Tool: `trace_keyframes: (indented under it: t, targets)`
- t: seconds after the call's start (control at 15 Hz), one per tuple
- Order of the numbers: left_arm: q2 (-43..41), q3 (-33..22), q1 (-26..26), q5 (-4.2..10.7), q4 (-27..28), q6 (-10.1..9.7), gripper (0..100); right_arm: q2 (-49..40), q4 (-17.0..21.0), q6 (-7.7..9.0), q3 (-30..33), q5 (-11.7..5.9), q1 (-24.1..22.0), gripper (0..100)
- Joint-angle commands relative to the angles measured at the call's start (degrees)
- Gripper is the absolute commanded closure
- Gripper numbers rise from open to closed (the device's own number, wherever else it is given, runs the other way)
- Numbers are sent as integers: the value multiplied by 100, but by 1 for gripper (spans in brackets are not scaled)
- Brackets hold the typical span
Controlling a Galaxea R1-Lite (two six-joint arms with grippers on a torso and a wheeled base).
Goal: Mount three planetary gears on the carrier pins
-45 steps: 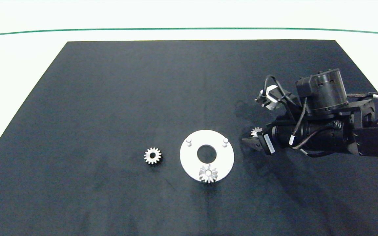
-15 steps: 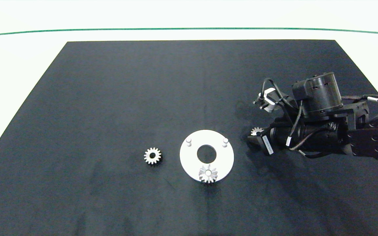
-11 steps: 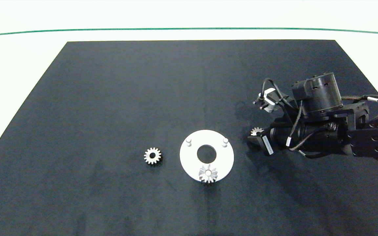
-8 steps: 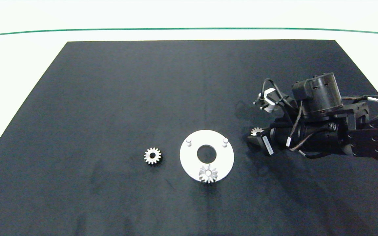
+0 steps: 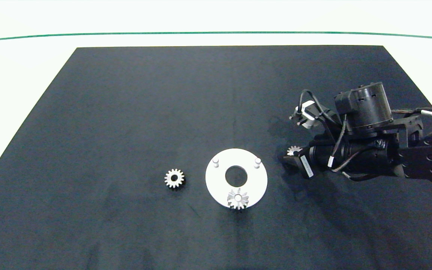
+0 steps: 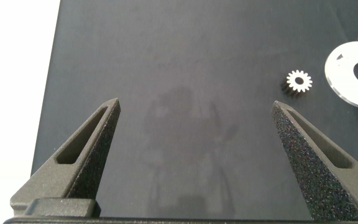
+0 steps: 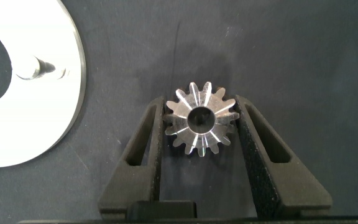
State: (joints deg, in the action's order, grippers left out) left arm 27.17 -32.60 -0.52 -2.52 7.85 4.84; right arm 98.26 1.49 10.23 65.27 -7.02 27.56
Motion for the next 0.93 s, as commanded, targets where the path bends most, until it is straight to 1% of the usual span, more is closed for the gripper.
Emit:
trace_keyframes:
  t: [0.07, 0.13, 0.33, 0.4, 0.53, 0.6, 0.67, 0.73, 0.93]
  targets:
    - [-1, -1, 0, 6, 6, -1, 0, -158, 9, 23, 83, -10, 30, 96]
    - [-1, -10, 0, 6, 6, 8, 0, -263, 53, 32, 100, -1, 65, 96]
    - [7, -10, 0, 6, 6, 8, 0, -536, 229, 32, 126, -19, 452, 96]
    - [16, -10, 0, 6, 6, 8, 0, -562, 264, 32, 214, -27, 584, 96]
    - [16, -19, 0, -3, 6, 8, 0, -509, 458, 32, 496, -62, 821, 96]
    - [16, -19, 0, 6, 6, 8, 0, -474, 581, 32, 636, -142, 935, 96]
    - [16, -19, 8, 6, 6, 8, 0, -369, 616, 32, 733, -256, 1023, 96]
    - [16, -27, 8, 6, 6, 8, 0, -272, 616, 32, 777, -309, 1102, 96]
    - [16, -27, 8, 6, 6, 8, 0, -43, 616, 32, 803, -546, 1348, 96]
